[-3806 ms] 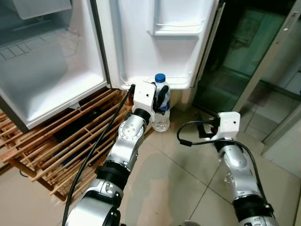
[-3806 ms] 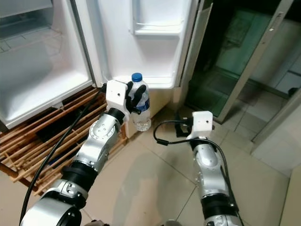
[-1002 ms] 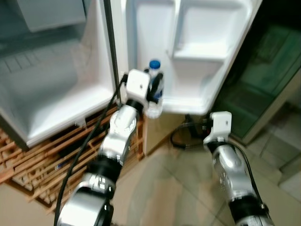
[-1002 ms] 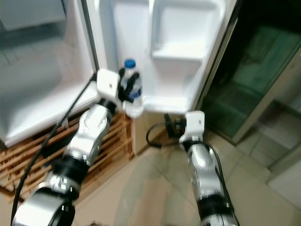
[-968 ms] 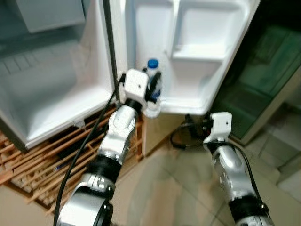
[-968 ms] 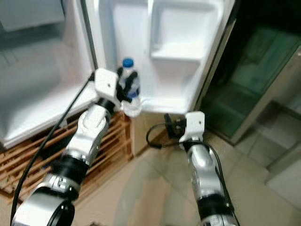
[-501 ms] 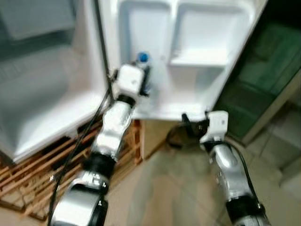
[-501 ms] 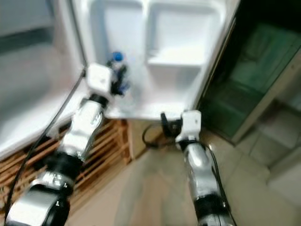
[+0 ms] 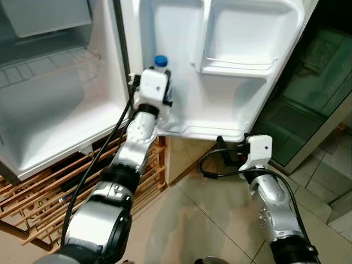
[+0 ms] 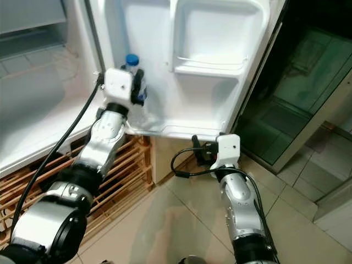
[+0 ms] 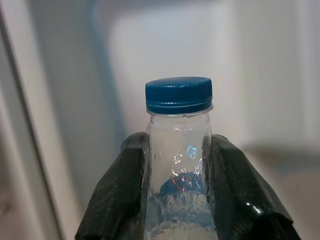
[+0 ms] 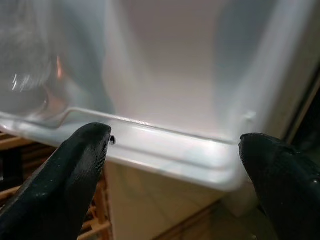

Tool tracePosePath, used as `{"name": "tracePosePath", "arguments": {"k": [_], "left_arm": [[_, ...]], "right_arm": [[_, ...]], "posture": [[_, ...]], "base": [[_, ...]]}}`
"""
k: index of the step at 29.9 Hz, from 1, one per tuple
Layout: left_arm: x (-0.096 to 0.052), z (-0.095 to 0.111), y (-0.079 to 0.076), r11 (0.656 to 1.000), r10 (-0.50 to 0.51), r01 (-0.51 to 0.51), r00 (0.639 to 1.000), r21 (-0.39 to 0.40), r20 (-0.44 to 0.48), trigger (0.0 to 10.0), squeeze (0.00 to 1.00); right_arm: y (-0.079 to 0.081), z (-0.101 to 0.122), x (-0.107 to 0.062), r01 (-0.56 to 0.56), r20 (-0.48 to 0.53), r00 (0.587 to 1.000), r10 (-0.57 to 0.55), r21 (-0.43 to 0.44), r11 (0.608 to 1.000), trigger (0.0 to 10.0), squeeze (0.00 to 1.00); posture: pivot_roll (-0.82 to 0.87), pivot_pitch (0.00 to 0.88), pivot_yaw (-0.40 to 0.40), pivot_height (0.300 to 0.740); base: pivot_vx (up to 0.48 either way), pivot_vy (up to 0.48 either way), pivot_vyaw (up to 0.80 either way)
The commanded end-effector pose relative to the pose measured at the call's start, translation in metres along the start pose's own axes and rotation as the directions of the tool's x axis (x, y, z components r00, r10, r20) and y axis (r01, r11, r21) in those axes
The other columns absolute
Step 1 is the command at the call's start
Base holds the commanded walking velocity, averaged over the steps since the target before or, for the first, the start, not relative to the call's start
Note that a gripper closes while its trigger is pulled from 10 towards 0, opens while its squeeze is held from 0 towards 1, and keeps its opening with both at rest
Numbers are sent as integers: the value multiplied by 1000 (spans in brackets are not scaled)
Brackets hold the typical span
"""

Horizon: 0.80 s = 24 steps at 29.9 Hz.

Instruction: Restocking fridge

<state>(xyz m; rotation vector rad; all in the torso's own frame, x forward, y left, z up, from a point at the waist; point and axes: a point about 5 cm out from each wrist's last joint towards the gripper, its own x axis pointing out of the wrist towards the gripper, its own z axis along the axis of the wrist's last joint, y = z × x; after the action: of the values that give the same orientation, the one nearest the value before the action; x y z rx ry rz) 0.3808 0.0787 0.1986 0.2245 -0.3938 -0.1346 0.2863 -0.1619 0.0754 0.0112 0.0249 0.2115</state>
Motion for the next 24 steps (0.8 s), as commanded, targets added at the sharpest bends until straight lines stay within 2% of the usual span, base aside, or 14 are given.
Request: {"name": "tracePosePath", "arguments": {"k": [1,5,8,9,11,14,15,18,24], "left_arm": [[8,11,0,1000,10,-11,999,14,47,10000,0],[11,8,-2,999,7,-8,1000,36,28,10000,0],[10,3,-5,999,5,-5,1000,38,4,10000,0],[10,3,-5,999,5,-5,1000,38,4,10000,0],[7,-4,-7,999,13,-12,1000,37,-16,10000,0],[5,-8,-5,999,21,-20,999,45,-24,10000,0],[1,-15,-3,997,36,-33,998,62,-45,10000,0],[-4,-23,1,995,60,-54,995,87,-73,10000,0],[-8,-33,17,984,128,-112,985,138,-117,10000,0]], "right_arm": [[-5,3,-4,4,-4,1000,-4,-19,1000,10000,0],[-6,3,-16,9,-13,1000,-9,-28,1000,10000,0],[-3,3,-31,8,-26,1000,-8,-36,999,10000,0],[-3,3,-31,8,-26,1000,-8,-36,999,10000,0],[0,4,-50,12,-49,999,-14,-40,999,10000,0],[-1,4,-60,17,-63,998,-19,-42,999,10000,0],[-1,5,-68,20,-81,996,-24,-46,999,10000,0],[-2,5,-77,24,-101,994,-29,-49,999,10000,0],[1,8,-87,29,-132,991,-35,-46,999,10000,0]], "posture": [[-217,0,-29,740],[-253,0,-28,740],[-314,2,-28,740],[-314,2,-28,740],[-357,38,-36,740],[-375,57,-43,740],[-398,80,-54,740],[-414,94,-60,740],[-416,111,-66,740]], "base": [[0,0,0],[0,0,0],[0,0,0],[0,0,0],[0,0,0],[0,0,0],[0,0,0],[0,0,0],[0,0,0]]}}
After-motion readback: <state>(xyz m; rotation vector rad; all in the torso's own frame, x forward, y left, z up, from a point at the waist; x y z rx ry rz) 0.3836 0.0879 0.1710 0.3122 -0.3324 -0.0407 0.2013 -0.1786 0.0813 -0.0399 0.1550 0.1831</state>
